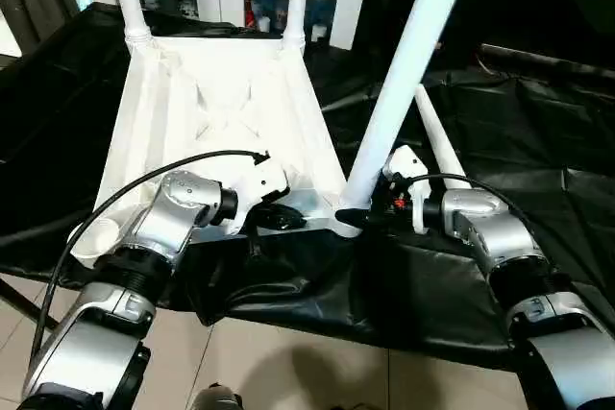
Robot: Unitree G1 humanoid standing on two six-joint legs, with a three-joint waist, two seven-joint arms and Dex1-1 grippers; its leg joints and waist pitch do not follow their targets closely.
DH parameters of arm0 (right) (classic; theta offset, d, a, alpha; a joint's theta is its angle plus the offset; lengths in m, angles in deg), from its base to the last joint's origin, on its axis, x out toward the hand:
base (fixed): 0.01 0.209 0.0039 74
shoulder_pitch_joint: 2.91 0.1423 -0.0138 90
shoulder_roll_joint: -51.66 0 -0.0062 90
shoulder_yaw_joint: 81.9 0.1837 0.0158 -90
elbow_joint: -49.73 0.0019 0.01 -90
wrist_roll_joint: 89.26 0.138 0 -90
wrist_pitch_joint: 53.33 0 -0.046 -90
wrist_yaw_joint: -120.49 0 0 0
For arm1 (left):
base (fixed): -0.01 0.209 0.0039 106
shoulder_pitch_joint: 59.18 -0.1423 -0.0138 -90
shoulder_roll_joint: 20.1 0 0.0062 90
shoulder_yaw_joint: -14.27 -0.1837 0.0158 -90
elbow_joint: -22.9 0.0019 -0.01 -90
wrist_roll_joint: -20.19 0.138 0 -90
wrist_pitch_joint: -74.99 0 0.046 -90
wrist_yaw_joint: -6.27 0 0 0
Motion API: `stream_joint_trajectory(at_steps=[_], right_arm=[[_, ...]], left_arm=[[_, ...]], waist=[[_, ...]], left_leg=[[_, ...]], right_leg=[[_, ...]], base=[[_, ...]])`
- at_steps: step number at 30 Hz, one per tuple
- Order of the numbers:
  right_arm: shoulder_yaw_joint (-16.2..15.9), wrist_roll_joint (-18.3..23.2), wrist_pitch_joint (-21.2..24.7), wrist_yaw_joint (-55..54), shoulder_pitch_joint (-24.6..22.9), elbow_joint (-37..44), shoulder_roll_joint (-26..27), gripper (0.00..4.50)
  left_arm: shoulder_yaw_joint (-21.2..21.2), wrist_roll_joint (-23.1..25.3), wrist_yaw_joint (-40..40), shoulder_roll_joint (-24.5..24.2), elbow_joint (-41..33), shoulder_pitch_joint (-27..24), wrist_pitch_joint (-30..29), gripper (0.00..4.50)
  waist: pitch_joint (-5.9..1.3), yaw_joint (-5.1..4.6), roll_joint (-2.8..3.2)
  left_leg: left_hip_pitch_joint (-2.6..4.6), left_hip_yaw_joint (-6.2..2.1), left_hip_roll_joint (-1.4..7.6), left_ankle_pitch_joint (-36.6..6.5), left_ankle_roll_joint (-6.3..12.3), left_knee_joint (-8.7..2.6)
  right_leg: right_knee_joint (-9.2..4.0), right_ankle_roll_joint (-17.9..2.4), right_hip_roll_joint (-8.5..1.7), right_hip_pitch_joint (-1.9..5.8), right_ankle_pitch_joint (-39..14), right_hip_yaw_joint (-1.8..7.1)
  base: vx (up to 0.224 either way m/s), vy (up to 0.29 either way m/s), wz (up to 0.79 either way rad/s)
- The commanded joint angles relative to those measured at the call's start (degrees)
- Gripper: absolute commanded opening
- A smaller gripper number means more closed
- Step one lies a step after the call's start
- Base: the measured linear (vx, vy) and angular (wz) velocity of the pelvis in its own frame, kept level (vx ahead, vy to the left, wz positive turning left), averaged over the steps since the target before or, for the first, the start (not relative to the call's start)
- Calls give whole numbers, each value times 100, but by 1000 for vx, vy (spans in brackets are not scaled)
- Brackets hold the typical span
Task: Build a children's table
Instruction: Rotate leg to tighten
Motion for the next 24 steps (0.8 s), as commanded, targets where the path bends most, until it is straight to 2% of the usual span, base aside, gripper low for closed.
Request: stream_joint_trajectory(at_steps=[1,3,7,8,9,10,12,13,15,16,20,21,23,24], right_arm=[[-8,71,92,67,-63,174,-4,283],[-16,75,126,48,-112,193,27,278],[25,57,179,-171,-138,119,109,275],[320,-8,304,-1423,-85,-285,448,274],[480,-17,365,-2069,-43,-485,624,274],[480,-17,365,-2069,-43,-485,624,274],[666,0,470,-2814,22,-711,826,274],[853,46,544,-3617,98,-923,1078,274],[1001,128,565,-4219,177,-1076,1352,274],[1054,174,533,-4515,243,-1166,1547,274],[976,82,328,-4845,414,-1339,1909,274],[951,24,218,-4827,468,-1361,1982,309],[938,-5,138,-4772,506,-1358,2014,344],[923,-49,73,-4757,544,-1366,2018,346]], left_arm=[[-78,-121,-115,114,63,-70,47,0],[-65,-83,-34,103,97,-55,23,0],[-17,-15,212,116,200,-2,-96,0],[152,113,1062,335,565,199,-291,0],[209,176,1455,453,732,291,-379,0],[209,176,1455,453,732,291,-379,0],[271,218,1878,622,908,394,-476,0],[333,227,2324,875,1075,510,-628,0],[352,230,2662,1150,1185,605,-743,0],[315,262,2859,1335,1240,660,-788,0],[170,364,3003,1605,1291,732,-815,0],[132,388,2970,1633,1330,760,-788,0],[101,407,2935,1637,1354,778,-749,0],[83,414,2904,1619,1380,793,-704,0]], waist=[[-379,1,3],[-383,8,23],[-375,1,24],[-352,-36,36],[-333,-45,39],[-334,-55,48],[-342,-84,46],[-338,-113,65],[-336,-157,70],[-342,-135,69],[-348,-140,77],[-354,-133,116],[-360,-146,108],[-357,-144,121]], left_leg=[[115,-67,194,-883,182,-335],[117,-70,195,-883,180,-335],[124,-68,193,-969,137,-339],[142,-72,188,-1166,22,-366],[148,-77,178,-1295,-38,-378],[183,-104,182,-1551,-210,-398],[160,-135,178,-1672,-299,-413],[184,-130,179,-1745,-327,-410],[174,-142,170,-1902,-361,-421],[194,-147,169,-1931,-340,-412],[169,-140,165,-1890,-266,-421],[171,-146,164,-1880,-263,-421],[157,-139,162,-1874,-243,-425],[162,-139,164,-1899,-241,-429]], right_leg=[[-314,-1345,-384,264,-529,221],[-311,-1356,-385,265,-516,219],[-322,-1362,-382,254,-588,219],[-363,-1309,-382,218,-893,232],[-396,-1266,-389,205,-1119,236],[-441,-1163,-415,193,-1629,232],[-470,-1008,-426,205,-1959,224],[-488,-979,-410,170,-1964,233],[-503,-950,-415,161,-2109,235],[-528,-892,-419,158,-2167,226],[-518,-865,-393,156,-1858,230],[-506,-872,-393,163,-1782,232],[-498,-898,-376,175,-1612,229],[-499,-910,-376,169,-1608,229]], base=[[0,0,0],[0,0,0],[0,0,0],[0,0,0],[0,0,0],[0,0,0],[0,0,0],[0,0,0],[0,0,0],[0,0,0],[0,0,0],[0,0,0],[0,0,0],[0,0,0]])
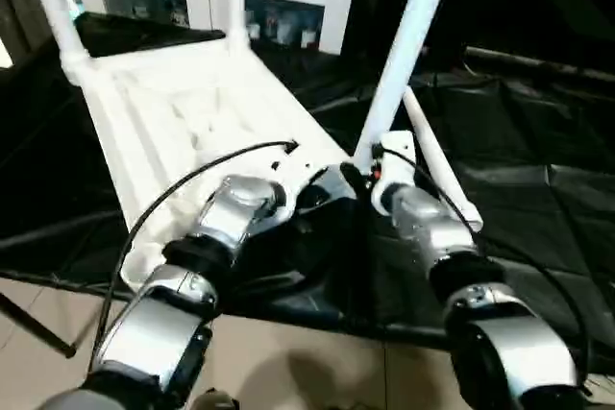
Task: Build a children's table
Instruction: Rotate leg to tighten
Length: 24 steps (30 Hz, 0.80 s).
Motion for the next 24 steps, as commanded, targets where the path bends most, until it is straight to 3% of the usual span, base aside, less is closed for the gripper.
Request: stream_joint_trajectory(at_steps=[1,4,9,13,14,16,21,24], right_arm=[[-223,-77,111,222,4,-223,379,353],[-421,-219,-69,947,-27,61,-81,363],[-619,-217,-190,1960,-191,410,-717,363],[-722,-205,-224,2760,-279,615,-1092,363],[-815,-182,-207,3350,-362,826,-1340,363],[-872,-136,-180,3780,-406,963,-1523,363],[-980,7,-11,4404,-465,1179,-1751,363],[-1072,-28,16,4638,-503,1273,-1788,363]], left_arm=[[-121,24,143,236,182,69,29,0],[-176,8,-412,-40,123,28,340,0],[-277,-56,-1148,-375,-69,-123,760,0],[-303,-188,-1746,-596,-235,-245,874,0],[-340,-273,-2167,-767,-380,-341,920,0],[-367,-337,-2488,-903,-471,-418,1019,0],[-342,-501,-3007,-1095,-603,-524,1108,0],[-321,-524,-3138,-1159,-648,-547,1087,0]], waist=[[-324,-18,105],[-328,-22,123],[-341,11,95],[-369,21,96],[-378,27,104],[-367,37,96],[-359,88,54],[-340,111,60]], left_leg=[[113,-131,169,-1928,-229,-433],[114,-144,168,-2096,-227,-437],[80,-124,170,-1732,-79,-417],[60,-98,184,-1183,103,-372],[84,-83,190,-1029,182,-351],[64,-75,193,-911,286,-347],[86,-43,222,-935,301,-335],[91,-48,222,-1138,180,-349]], right_leg=[[-499,-927,-374,141,-1650,220],[-529,-898,-383,157,-1846,213],[-491,-1002,-391,206,-1427,221],[-382,-1289,-379,246,-617,215],[-334,-1436,-359,247,-228,207],[-309,-1507,-363,268,-12,208],[-300,-1560,-364,261,-124,201],[-344,-1462,-387,240,-657,207]], base=[[0,0,0],[0,0,0],[0,0,0],[0,0,0],[0,0,0],[0,0,0],[0,0,0],[0,0,0]])
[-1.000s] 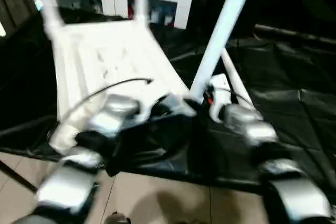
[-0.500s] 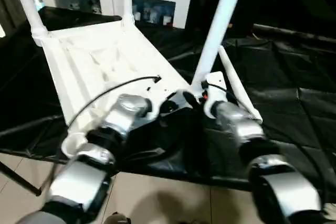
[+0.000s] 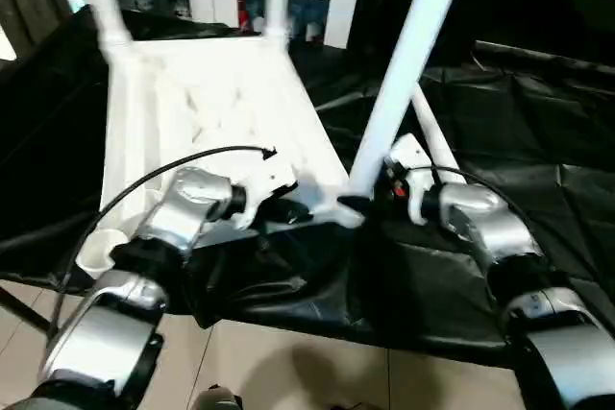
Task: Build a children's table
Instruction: Rotate leg to tighten, then rotate table base
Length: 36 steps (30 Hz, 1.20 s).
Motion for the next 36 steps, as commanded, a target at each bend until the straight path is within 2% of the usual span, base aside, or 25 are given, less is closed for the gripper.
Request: stream_joint_trajectory(at_steps=[1,2,4,6,8,10,14,15,16,17,18,20,21,22,23,24,25,26,27,28,29,31,33,34,36], right_arm=[[-62,-46,-6,90,-26,97,-137,363],[-89,-66,-15,111,-41,88,-128,363],[-111,-91,-2,146,-65,107,-111,363],[-127,-86,32,155,-75,134,-93,363],[-135,-92,55,103,-59,99,-58,338],[-134,-90,76,105,-69,119,-47,327],[-86,-28,187,30,-141,197,31,289],[-39,-30,229,-166,-210,213,106,289],[18,-9,280,-340,-260,227,179,277],[65,11,321,-485,-294,234,239,277],[131,36,376,-690,-332,236,321,277],[236,53,445,-1048,-374,202,450,274],[306,55,493,-1328,-403,167,547,273],[381,27,532,-1720,-428,115,669,273],[638,66,655,-2617,-397,-85,966,273],[638,66,655,-2617,-397,-85,966,272],[887,149,743,-3354,-320,-295,1214,272],[1035,220,752,-3763,-253,-432,1365,272],[1206,320,721,-4205,-162,-585,1552,272],[1206,320,721,-4205,-162,-585,1552,272],[1433,415,599,-4783,3,-797,1776,272],[1446,388,520,-4912,51,-849,1806,272],[1429,249,316,-5063,101,-847,1812,272],[1455,224,302,-5110,109,-831,1833,307],[1482,233,289,-5064,101,-782,1840,328]], left_arm=[[-84,-148,-287,48,-52,-107,72,0],[-70,-157,-273,25,-60,-118,75,0],[-46,-179,-266,2,-88,-139,66,0],[-34,-181,-274,-12,-128,-166,61,0],[-23,-166,-251,-16,-151,-196,46,0],[-23,-160,-231,-12,-159,-211,36,0],[-15,-82,1,36,-61,-181,23,0],[7,-38,208,92,-13,-148,-28,0],[41,-21,375,150,38,-110,-89,0],[70,-4,521,198,86,-75,-122,0],[113,12,718,269,153,-27,-166,0],[167,35,1017,395,261,49,-238,0],[199,60,1264,499,350,110,-286,0],[239,82,1561,631,453,184,-381,0],[339,101,2191,916,672,341,-619,0],[339,101,2191,916,672,341,-619,0],[440,84,2707,1165,843,461,-791,0],[484,83,2985,1320,929,524,-859,0],[526,85,3294,1505,1017,592,-891,0],[526,85,3294,1505,1017,592,-891,0],[566,75,3544,1744,1110,679,-919,0],[561,72,3549,1793,1114,692,-865,0],[492,105,3439,1823,1133,727,-737,0],[483,122,3428,1821,1164,746,-702,0],[447,151,3370,1801,1175,752,-613,0]], waist=[[-361,9,-21],[-355,20,-6],[-351,22,-31],[-358,17,-37],[-359,11,-8],[-362,8,-20],[-354,8,-10],[-352,6,25],[-350,-2,14],[-344,-3,36],[-345,-20,12],[-353,-28,43],[-354,-43,31],[-349,-51,57],[-349,-60,58],[-349,-65,67],[-363,-64,65],[-363,-67,111],[-360,-87,86],[-366,-93,80],[-374,-90,80],[-387,-90,87],[-401,-86,87],[-400,-82,83],[-391,-85,88]], left_leg=[[117,-54,212,-1159,160,-340],[121,-65,210,-1210,121,-349],[123,-73,207,-1254,74,-355],[115,-79,208,-1178,71,-355],[113,-78,202,-1102,90,-355],[116,-69,199,-1081,113,-349],[121,-73,197,-1164,90,-354],[122,-78,198,-1207,59,-359],[128,-77,195,-1234,31,-363],[132,-86,197,-1285,8,-373],[138,-83,187,-1366,-29,-374],[144,-103,186,-1434,-88,-382],[142,-93,180,-1442,-93,-378],[162,-96,180,-1527,-143,-383],[167,-97,180,-1531,-169,-387],[179,-103,179,-1575,-234,-393],[164,-116,170,-1582,-233,-392],[177,-113,172,-1574,-233,-388],[168,-102,165,-1584,-222,-387],[166,-105,151,-1593,-223,-385],[172,-97,146,-1579,-205,-377],[144,-103,136,-1485,-149,-374],[117,-93,131,-1255,-19,-364],[111,-89,128,-1204,26,-364],[117,-88,132,-1251,53,-370]], right_leg=[[-347,-1404,-388,256,-738,220],[-356,-1350,-404,245,-928,225],[-381,-1245,-414,233,-1156,233],[-365,-1229,-412,237,-1081,233],[-354,-1246,-402,237,-951,232],[-347,-1275,-393,239,-842,230],[-366,-1242,-400,234,-1016,234],[-370,-1218,-398,229,-1064,238],[-382,-1193,-397,225,-1077,243],[-392,-1186,-404,220,-1127,244],[-406,-1164,-394,215,-1229,246],[-419,-1131,-407,219,-1372,242],[-427,-1119,-399,213,-1377,248],[-442,-1103,-398,185,-1473,254],[-444,-1107,-395,175,-1490,256],[-454,-1103,-394,170,-1544,255],[-458,-1069,-400,196,-1594,247],[-458,-1082,-396,177,-1500,254],[-466,-1080,-382,177,-1466,256],[-469,-1054,-374,181,-1484,252],[-473,-1034,-378,184,-1469,254],[-465,-983,-375,207,-1373,251],[-430,-981,-362,227,-964,249],[-424,-996,-356,237,-868,246],[-433,-1008,-355,235,-888,243]], base=[[0,0,0],[0,0,0],[0,0,0],[0,0,0],[0,0,0],[0,0,0],[0,0,0],[0,0,0],[0,0,0],[0,0,0],[0,0,0],[0,0,0],[0,0,0],[0,0,0],[0,0,0],[0,0,0],[0,0,0],[0,0,0],[0,0,0],[0,0,0],[0,0,0],[0,0,0],[0,0,0],[0,0,0],[0,0,0]])
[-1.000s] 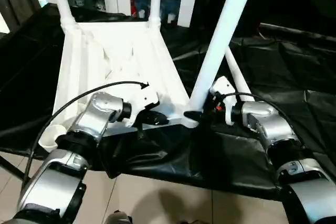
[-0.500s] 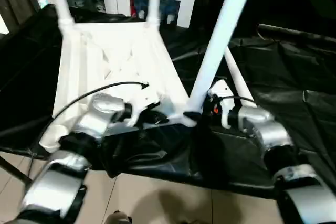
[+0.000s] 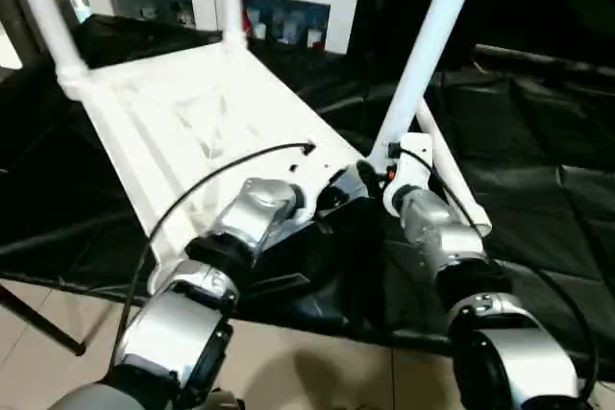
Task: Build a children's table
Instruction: Rotate table base
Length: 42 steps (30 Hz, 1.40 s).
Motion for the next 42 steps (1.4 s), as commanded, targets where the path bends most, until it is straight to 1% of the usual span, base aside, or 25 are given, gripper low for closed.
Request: stream_joint_trajectory(at_steps=[1,4,7,8,9,10,11,12,14,16,18,21,23,24,25,26,27,28,30,31,33,36,37,39,42], right_arm=[[-75,-3,107,124,-114,-68,109,346],[-138,-135,-44,58,-133,60,15,346],[-165,-195,-62,6,-343,488,-177,346],[-132,-192,-27,-53,-473,711,-252,346],[-113,-188,0,-82,-542,825,-289,348],[-50,-149,86,-111,-703,1084,-345,349],[-38,-145,125,-103,-775,1179,-362,349],[-40,-151,164,-88,-846,1261,-378,349],[-45,-165,199,-76,-944,1355,-382,349],[-108,-154,289,-79,-1063,1433,-354,349],[-206,-167,377,-44,-1114,1381,-309,349],[-306,-185,481,-21,-1160,1422,-270,349],[-510,-199,710,188,-1218,1551,-178,349],[-512,-199,711,189,-1218,1552,-178,349],[-576,-212,760,276,-1212,1549,-136,349],[-625,-227,780,336,-1207,1539,-105,349],[-653,-241,763,359,-1188,1500,-90,349],[-675,-252,746,375,-1175,1467,-81,349],[-698,-274,722,310,-1010,1202,-37,349],[-715,-277,732,281,-975,1161,-32,349],[-723,-268,751,255,-880,1051,-14,349],[-685,-287,728,198,-710,846,36,349],[-667,-286,716,184,-643,773,58,349],[-647,-285,699,173,-575,696,82,349],[-614,-259,642,152,-396,471,127,349]], left_arm=[[67,-72,50,27,68,52,477,0],[33,-18,-66,-27,165,97,775,0],[134,26,299,-67,444,290,1255,0],[265,-4,607,-75,591,439,1373,0],[341,-31,754,-79,665,524,1414,28],[491,-94,1025,-102,744,707,1560,56],[583,-149,1154,-110,772,787,1586,59],[673,-204,1274,-118,778,857,1603,66],[770,-204,1623,-160,763,945,1768,79],[872,-218,1918,-289,716,1011,1924,104],[946,-214,2094,-495,576,978,1859,109],[984,-141,2245,-691,423,883,1734,152],[1140,44,2453,-1131,-453,297,1212,160],[1141,45,2454,-1134,-460,292,1208,174],[1255,141,2584,-1315,-1073,-121,987,193],[1338,223,2693,-1451,-1585,-464,816,197],[1362,260,2735,-1512,-1826,-627,736,197],[1441,324,2812,-1599,-2175,-876,635,218],[1852,661,3086,-1905,-3403,-1804,264,218],[1915,724,3157,-1968,-3668,-1991,172,238],[2012,884,3261,-2062,-4054,-2264,100,248],[2183,1084,3474,-2150,-4687,-2666,-207,280],[2266,1138,3566,-2165,-4868,-2800,-335,280],[2349,1192,3660,-2174,-5105,-2965,-525,299],[2510,1212,3684,-2085,-5542,-3426,-1138,321]], waist=[[-344,-34,12],[-331,-60,9],[-323,-46,20],[-333,-68,-1],[-344,-49,22],[-349,-56,3],[-360,-43,18],[-368,-40,17],[-353,-53,2],[-353,-53,-1],[-356,-44,34],[-366,-43,35],[-367,-26,-10],[-368,-25,19],[-362,-29,28],[-341,-57,46],[-346,-52,60],[-340,-59,73],[-325,-72,70],[-302,-97,72],[-305,-68,110],[-301,-55,86],[-293,-86,58],[-289,-84,67],[-289,-100,17]], left_leg=[[107,-85,151,-1280,59,-363],[97,-101,150,-1464,11,-385],[126,-97,158,-1551,1,-387],[89,-110,155,-1533,-3,-394],[109,-99,154,-1466,-4,-383],[72,-113,153,-1338,21,-379],[57,-116,152,-1265,28,-373],[82,-107,159,-1141,57,-352],[27,-109,137,-996,119,-348],[30,-102,127,-882,216,-325],[49,-100,135,-770,290,-311],[60,-84,132,-587,388,-291],[41,-85,154,-470,425,-290],[53,-93,174,-477,415,-293],[86,-76,184,-551,382,-295],[42,-103,226,-639,311,-328],[93,-82,232,-730,258,-325],[90,-86,231,-806,163,-331],[107,-80,249,-955,20,-353],[92,-79,239,-1067,-37,-371],[151,-72,224,-1218,-151,-364],[126,-83,211,-1307,-222,-369],[60,-106,204,-1255,-231,-385],[86,-93,183,-1358,-239,-373],[66,-100,180,-1433,-241,-374]], right_leg=[[-434,-1026,-354,218,-924,217],[-476,-929,-366,210,-1282,215],[-508,-846,-360,184,-1415,225],[-487,-833,-363,215,-1423,219],[-493,-790,-348,200,-1319,222],[-453,-845,-357,237,-1108,220],[-440,-874,-359,260,-975,215],[-407,-957,-354,239,-676,210],[-378,-1029,-346,282,-425,201],[-359,-1121,-356,286,-300,204],[-321,-1234,-347,280,-54,209],[-284,-1368,-330,281,303,209],[-248,-1414,-337,297,440,202],[-232,-1427,-351,299,421,202],[-252,-1413,-339,258,283,202],[-247,-1397,-363,269,109,195],[-269,-1383,-351,229,-12,194],[-271,-1338,-344,220,-148,200],[-283,-1262,-336,193,-314,202],[-312,-1179,-308,177,-466,201],[-320,-1075,-291,123,-578,209],[-315,-978,-300,131,-609,215],[-295,-956,-298,172,-598,208],[-333,-869,-287,129,-783,214],[-338,-807,-301,124,-1040,216]], base=[[0,0,0],[0,0,0],[0,0,0],[0,0,0],[0,0,0],[0,0,0],[0,0,0],[0,0,0],[0,0,0],[0,0,0],[0,0,0],[0,0,0],[0,0,0],[0,0,0],[0,0,0],[0,0,0],[0,0,0],[0,0,0],[0,0,0],[0,0,0],[0,0,0],[0,0,0],[0,0,0],[0,0,0],[0,0,0]])
